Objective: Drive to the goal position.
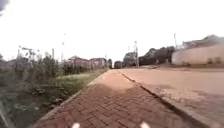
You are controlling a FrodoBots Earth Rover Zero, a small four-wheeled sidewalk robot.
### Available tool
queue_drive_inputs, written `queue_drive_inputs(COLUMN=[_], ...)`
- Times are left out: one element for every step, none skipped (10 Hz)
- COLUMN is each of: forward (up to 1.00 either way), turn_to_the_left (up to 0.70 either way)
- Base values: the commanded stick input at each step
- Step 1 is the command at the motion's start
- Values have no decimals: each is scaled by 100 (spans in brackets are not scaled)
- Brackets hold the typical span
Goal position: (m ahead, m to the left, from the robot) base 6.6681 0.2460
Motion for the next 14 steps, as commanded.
queue_drive_inputs(forward=[70,70,70,70,70,70,70,70,70,70,70,70,70,70], turn_to_the_left=[0,0,0,0,0,0,0,0,0,0,0,0,0,0])
